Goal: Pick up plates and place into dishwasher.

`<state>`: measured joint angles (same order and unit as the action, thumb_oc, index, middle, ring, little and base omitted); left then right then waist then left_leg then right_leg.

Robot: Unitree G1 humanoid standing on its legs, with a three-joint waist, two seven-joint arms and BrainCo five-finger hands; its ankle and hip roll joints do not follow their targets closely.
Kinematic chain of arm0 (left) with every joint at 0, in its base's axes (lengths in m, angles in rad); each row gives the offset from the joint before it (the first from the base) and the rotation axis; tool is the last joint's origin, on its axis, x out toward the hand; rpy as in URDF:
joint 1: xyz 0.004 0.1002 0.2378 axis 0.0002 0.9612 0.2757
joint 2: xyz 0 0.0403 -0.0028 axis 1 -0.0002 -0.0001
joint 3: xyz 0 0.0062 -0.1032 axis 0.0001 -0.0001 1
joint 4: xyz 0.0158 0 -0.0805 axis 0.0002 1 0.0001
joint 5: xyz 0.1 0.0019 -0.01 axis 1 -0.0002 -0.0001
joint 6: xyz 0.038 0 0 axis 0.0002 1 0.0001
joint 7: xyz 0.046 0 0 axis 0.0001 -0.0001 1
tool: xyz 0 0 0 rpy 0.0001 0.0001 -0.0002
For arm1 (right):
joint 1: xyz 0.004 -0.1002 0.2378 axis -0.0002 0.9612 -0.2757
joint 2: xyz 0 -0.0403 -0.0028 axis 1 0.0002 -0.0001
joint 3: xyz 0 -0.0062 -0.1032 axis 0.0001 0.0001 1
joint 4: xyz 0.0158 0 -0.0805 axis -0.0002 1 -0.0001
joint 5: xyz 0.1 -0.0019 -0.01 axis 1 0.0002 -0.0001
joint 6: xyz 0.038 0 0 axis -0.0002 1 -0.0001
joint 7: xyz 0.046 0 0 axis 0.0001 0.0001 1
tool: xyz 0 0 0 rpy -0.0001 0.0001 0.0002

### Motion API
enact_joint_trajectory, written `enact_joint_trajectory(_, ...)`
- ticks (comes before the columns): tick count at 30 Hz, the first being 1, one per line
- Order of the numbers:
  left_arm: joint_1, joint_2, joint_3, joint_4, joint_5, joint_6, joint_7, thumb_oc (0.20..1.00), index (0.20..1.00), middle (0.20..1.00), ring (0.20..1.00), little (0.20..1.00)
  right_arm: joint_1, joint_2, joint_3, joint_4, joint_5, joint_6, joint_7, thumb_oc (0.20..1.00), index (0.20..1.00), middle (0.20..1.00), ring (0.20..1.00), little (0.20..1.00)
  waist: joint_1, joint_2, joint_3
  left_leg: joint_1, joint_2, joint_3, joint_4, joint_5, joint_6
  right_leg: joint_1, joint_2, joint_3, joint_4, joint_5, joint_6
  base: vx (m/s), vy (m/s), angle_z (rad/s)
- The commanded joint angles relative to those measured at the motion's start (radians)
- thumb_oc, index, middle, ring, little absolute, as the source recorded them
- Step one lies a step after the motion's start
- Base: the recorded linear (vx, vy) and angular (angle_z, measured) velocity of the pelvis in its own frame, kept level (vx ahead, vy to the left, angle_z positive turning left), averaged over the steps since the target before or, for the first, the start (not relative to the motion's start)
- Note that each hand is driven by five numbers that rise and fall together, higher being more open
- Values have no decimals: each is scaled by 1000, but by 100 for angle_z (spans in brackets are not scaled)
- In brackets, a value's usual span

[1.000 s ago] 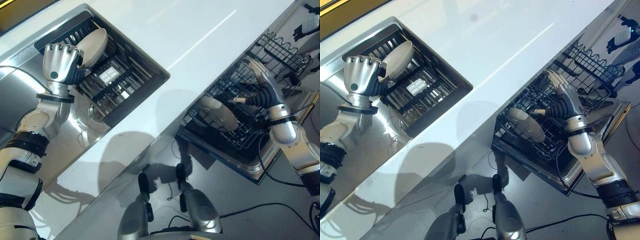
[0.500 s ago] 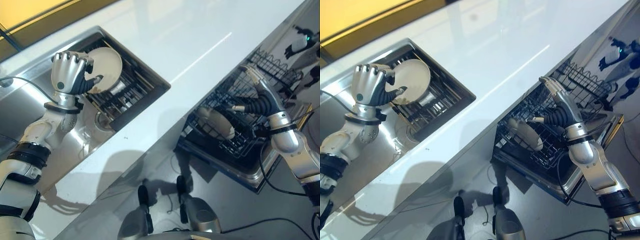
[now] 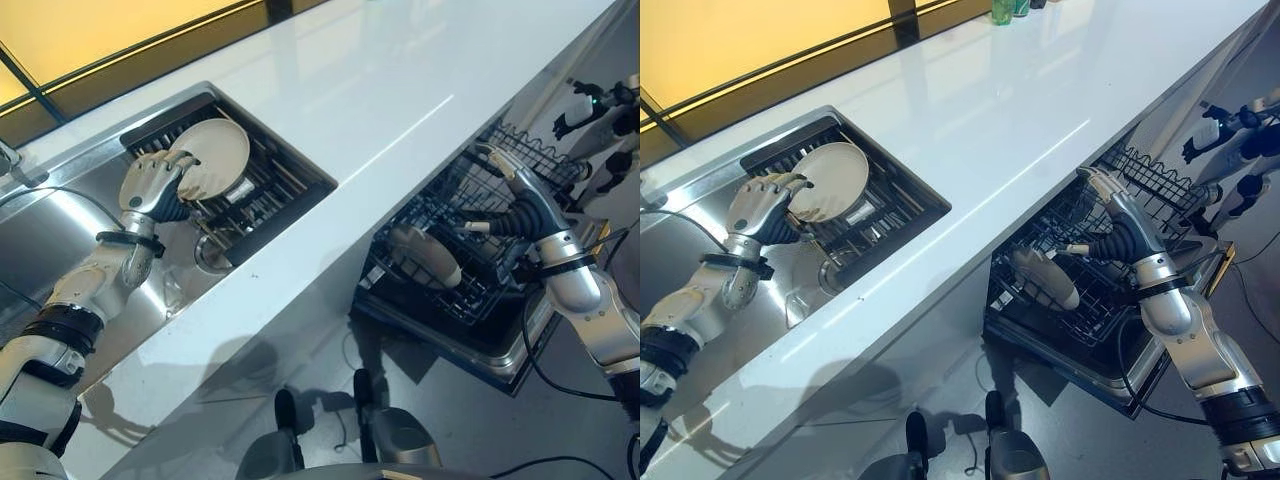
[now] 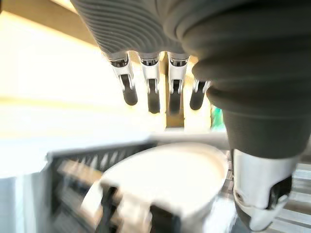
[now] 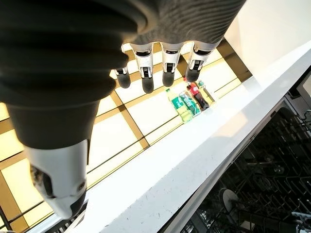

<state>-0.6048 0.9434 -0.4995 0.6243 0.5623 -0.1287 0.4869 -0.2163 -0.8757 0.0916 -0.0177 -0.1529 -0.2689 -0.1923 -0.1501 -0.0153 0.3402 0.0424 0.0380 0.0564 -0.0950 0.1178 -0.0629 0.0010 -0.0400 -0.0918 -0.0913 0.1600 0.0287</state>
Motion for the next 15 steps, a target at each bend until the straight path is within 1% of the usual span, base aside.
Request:
enact_joint_trajectory(1, -78, 1, -2, 44, -56, 59, -31, 1000, 1000, 1000, 1000, 1000, -97, -41, 3, -45, 44, 2, -8, 1000, 1000, 1000, 1000, 1000, 12, 1, 30, -48, -77, 46, 72, -154, 55, -49, 32, 12, 83, -146, 68, -33, 5, -1)
enact_joint_trajectory(7, -190, -16, -25, 146, -78, 109, -40, 1000, 1000, 1000, 1000, 1000, -179, -50, 51, -21, 55, 30, -12, 1000, 1000, 1000, 1000, 1000, 9, -15, 67, -77, -73, 54, 76, -148, 58, -81, 35, 22, 90, -139, 72, -46, -1, -3)
enact_joint_trajectory(11, -262, -25, -46, 193, -93, 156, -1, 1000, 1000, 1000, 1000, 1000, -221, -56, 78, -10, 61, 44, -7, 1000, 1000, 1000, 1000, 1000, 6, -27, 88, -100, -72, 57, 79, -144, 59, -108, 38, 28, 98, -135, 74, -25, 7, -8)
enact_joint_trajectory(13, -286, -31, -51, 209, -100, 169, 17, 1000, 1000, 1000, 1000, 1000, -236, -57, 89, -3, 61, 49, -4, 1000, 1000, 1000, 1000, 1000, 6, -32, 96, -111, -71, 59, 82, -143, 59, -118, 38, 30, 102, -135, 75, -19, -2, -1)
enact_joint_trajectory(15, -338, -37, -67, 234, -118, 185, 43, 1000, 1000, 1000, 1000, 1000, -267, -57, 113, 13, 62, 53, -10, 1000, 1000, 1000, 1000, 1000, 6, -44, 115, -137, -68, 63, 89, -141, 60, -147, 39, 35, 111, -131, 75, -79, -29, -3)
